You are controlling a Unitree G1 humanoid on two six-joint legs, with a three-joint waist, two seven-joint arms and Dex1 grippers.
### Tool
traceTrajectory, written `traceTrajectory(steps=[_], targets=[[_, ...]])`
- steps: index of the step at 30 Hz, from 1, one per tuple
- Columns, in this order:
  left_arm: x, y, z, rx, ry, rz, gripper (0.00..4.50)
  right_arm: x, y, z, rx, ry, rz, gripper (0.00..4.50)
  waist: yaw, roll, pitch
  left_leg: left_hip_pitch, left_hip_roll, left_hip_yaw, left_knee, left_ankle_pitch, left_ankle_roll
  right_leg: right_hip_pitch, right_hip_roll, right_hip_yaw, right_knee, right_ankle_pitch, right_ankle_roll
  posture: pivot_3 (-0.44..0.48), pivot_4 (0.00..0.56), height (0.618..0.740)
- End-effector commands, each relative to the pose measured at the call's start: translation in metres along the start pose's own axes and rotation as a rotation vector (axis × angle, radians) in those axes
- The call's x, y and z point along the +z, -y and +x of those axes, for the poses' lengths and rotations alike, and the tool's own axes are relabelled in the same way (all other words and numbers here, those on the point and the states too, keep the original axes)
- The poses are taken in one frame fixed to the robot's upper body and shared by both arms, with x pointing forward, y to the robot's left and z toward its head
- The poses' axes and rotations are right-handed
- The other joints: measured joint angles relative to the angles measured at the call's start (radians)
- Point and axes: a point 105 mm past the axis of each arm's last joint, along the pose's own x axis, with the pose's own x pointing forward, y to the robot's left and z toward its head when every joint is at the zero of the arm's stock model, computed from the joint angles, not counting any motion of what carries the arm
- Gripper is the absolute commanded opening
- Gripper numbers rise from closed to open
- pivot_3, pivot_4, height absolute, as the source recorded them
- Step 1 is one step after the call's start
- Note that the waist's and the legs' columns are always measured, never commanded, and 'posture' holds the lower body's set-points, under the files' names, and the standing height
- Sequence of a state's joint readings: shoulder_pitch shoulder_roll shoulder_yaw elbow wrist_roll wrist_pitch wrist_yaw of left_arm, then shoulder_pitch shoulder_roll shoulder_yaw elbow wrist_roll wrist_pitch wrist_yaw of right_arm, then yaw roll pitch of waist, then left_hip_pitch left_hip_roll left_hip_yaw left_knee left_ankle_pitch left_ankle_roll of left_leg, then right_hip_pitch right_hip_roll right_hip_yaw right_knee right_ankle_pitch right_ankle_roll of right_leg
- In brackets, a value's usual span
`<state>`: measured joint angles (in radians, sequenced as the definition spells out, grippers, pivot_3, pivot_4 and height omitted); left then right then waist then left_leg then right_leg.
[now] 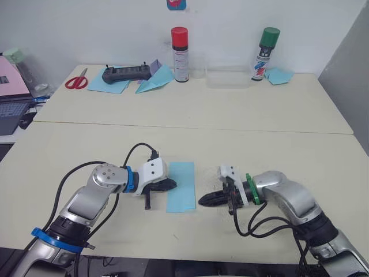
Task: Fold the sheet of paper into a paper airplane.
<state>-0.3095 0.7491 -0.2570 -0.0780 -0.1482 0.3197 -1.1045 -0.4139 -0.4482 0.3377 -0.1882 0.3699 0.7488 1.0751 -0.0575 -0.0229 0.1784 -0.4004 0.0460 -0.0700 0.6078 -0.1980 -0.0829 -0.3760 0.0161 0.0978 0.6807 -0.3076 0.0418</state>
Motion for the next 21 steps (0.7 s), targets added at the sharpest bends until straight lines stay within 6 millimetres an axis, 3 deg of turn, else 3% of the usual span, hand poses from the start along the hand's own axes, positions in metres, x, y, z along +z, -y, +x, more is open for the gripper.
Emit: traceTrajectory(steps=[1,5,7,10,14,21], targets=[[-0.011,-0.002,0.002,0.017,-0.032,-0.053,0.0,0.007,0.012,0.013,-0.089,0.028,-0.056,0.03,0.001,0.0,0.0,0.0,0.0,0.0,0.0,0.0,0.0,0.0,0.0,0.0,0.0,0.0,0.0,0.0,0.15,0.74],[-0.005,-0.006,0.002,0.026,-0.001,-0.06,0.0,-0.005,0.026,0.026,-0.169,-0.013,-0.101,0.03,0.004,-0.001,0.001,-0.001,-0.001,0.0,0.0,0.0,0.0,-0.001,-0.001,0.0,-0.001,0.0,0.0,0.0,0.15,0.74],[0.002,-0.014,-0.004,0.054,0.026,-0.077,0.0,-0.022,0.032,0.032,-0.197,-0.088,-0.137,0.03,0.002,-0.001,0.001,-0.002,-0.001,0.001,0.0,0.0,0.0,-0.001,-0.001,0.001,-0.001,0.0,0.001,0.0,0.15,0.74],[0.013,-0.033,-0.026,0.118,0.067,-0.096,0.0,-0.034,0.026,0.038,-0.165,-0.123,-0.125,0.03,-0.003,-0.002,0.002,-0.001,0.001,0.0,0.0,0.0,0.0,-0.002,0.001,0.0,0.001,0.001,0.001,0.0,0.15,0.74],[0.015,-0.063,-0.065,0.229,0.093,-0.096,1.04,-0.031,0.027,0.038,-0.168,-0.11,-0.134,0.0,-0.013,-0.002,0.002,-0.001,0.001,0.0,0.0,0.0,0.0,-0.003,0.001,-0.001,0.002,0.001,0.0,0.0,0.15,0.74],[0.001,-0.077,-0.067,0.236,0.004,0.091,3.29,-0.03,0.03,0.034,-0.162,-0.11,-0.127,0.0,-0.015,-0.002,0.002,-0.002,0.001,0.0,-0.001,0.0,0.0,-0.003,0.001,-0.001,0.001,0.001,0.0,0.0,0.15,0.74]])
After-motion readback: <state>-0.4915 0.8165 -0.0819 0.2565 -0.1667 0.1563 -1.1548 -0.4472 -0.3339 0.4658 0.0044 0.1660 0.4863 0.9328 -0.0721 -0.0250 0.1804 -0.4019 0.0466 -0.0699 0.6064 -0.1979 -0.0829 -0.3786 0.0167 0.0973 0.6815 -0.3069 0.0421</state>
